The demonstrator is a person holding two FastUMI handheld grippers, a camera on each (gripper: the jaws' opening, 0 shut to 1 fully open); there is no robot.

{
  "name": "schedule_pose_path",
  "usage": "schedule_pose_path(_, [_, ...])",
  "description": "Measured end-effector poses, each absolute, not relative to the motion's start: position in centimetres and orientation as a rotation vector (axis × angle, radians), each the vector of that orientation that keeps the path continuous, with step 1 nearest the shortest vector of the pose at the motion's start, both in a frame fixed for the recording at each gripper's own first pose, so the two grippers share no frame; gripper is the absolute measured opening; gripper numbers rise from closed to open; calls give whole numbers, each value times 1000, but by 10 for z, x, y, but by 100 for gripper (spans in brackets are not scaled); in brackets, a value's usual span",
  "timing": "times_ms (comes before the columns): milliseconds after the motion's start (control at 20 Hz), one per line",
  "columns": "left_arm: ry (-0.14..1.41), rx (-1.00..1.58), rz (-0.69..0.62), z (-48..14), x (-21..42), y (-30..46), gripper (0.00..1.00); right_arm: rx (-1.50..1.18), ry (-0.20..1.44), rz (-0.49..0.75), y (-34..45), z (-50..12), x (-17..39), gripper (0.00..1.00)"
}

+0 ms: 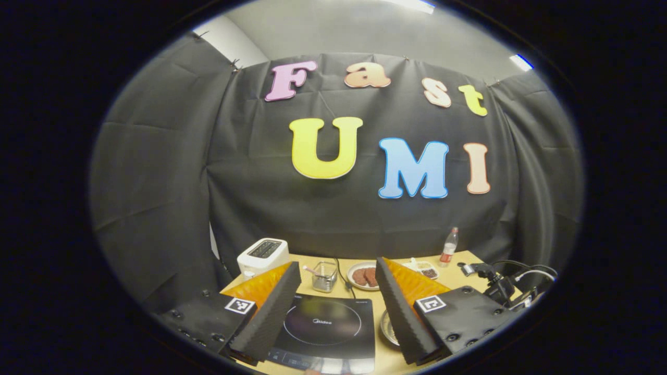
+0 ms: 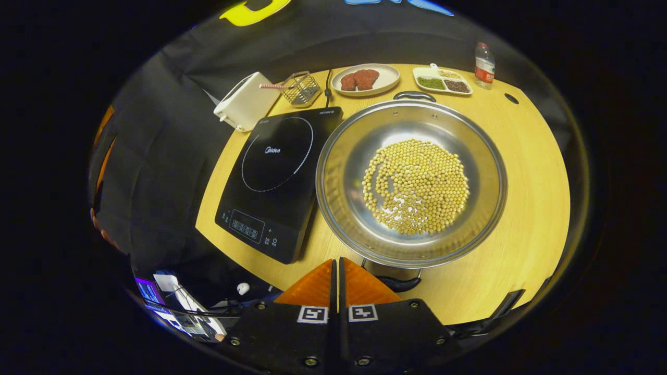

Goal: First push the handle of the pot to place it horizontally, then grasp the pot with both hands and set it on the induction cooktop.

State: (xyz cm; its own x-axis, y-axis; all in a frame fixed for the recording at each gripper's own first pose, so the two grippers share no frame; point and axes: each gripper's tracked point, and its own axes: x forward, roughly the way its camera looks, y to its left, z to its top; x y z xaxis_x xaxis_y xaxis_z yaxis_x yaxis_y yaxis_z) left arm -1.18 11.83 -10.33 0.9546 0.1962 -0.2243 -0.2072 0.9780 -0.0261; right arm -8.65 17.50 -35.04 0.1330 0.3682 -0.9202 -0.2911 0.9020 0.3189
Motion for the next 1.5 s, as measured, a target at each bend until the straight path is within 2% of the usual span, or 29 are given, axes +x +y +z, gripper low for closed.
schedule_pose_path(200, [234,-49,211,-107,-15,125,99,25,1393,467,183,-375,-93,0])
schedule_pose_path(250, [241,-49,213,-110,-15,128,94,22,1400,461,184,-379,-93,1])
schedule_pose_path(350, [254,-52,213,-117,-18,127,94,-8,1399,437,179,-388,-91,1])
schedule_pose_path(600, [266,-51,200,-122,-19,123,99,86,1412,365,170,-399,-91,0])
schedule_pose_path(700, [269,-57,189,-124,-16,119,96,94,1408,337,162,-403,-90,0])
schedule_pose_path(1500, [261,-50,54,-120,8,63,99,171,1403,113,74,-412,-92,0])
